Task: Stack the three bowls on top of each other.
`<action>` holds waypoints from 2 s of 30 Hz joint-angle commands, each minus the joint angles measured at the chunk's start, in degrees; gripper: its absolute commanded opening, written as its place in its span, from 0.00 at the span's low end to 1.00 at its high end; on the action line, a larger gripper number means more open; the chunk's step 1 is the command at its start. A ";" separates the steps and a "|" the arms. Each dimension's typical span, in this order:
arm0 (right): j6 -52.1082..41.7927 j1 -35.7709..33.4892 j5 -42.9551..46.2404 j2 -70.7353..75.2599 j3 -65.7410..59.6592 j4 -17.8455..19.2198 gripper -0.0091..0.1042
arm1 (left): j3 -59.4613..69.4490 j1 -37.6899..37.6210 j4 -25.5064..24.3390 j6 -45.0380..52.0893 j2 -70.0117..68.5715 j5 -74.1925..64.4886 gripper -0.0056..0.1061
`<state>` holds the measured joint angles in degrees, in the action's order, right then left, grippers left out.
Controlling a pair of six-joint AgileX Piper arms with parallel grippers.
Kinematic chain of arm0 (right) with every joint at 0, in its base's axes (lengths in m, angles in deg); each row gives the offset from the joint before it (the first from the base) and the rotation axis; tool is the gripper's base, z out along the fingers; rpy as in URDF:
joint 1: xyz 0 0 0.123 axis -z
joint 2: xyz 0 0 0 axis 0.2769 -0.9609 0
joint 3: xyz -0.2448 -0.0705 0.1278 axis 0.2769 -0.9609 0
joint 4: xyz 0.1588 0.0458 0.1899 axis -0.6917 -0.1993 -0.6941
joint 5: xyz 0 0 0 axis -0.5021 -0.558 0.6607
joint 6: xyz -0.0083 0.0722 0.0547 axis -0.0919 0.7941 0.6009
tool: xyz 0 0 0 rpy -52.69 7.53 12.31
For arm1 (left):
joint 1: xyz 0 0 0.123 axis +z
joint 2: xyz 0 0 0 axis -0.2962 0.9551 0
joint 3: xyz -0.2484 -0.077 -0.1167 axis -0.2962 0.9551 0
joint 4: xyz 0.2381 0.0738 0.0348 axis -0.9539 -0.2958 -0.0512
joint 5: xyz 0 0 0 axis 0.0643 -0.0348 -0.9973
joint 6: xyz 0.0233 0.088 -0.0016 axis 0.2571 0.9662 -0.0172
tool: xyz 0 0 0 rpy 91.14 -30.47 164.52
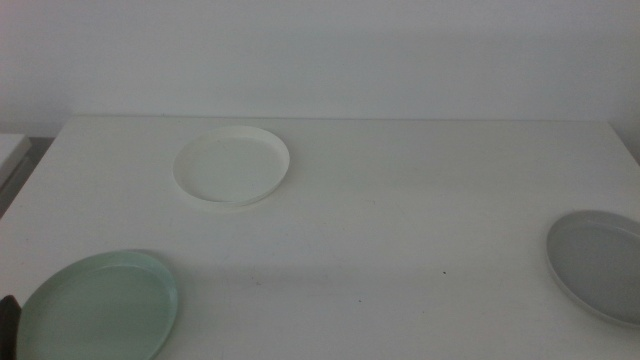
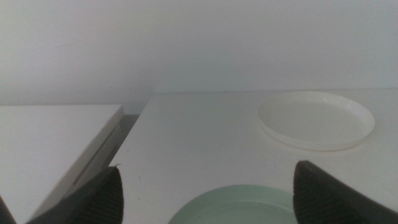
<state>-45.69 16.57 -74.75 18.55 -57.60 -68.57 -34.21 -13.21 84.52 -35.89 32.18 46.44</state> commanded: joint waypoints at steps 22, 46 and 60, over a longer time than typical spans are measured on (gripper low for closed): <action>-0.33 0.07 0.50 0.29 -0.20 0.33 0.90 | -48.65 -0.03 13.66 0.00 37.73 -51.07 0.89; -0.33 0.07 0.50 0.29 -0.20 0.33 0.90 | -53.35 1.39 -0.06 2.02 55.48 -55.24 0.89; -0.33 0.07 0.50 0.29 -0.20 0.33 0.90 | -54.18 23.01 16.95 30.45 74.97 -47.64 0.89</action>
<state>-45.69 16.57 -74.75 18.55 -57.60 -68.57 -88.08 9.33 99.67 -6.98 105.50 -3.01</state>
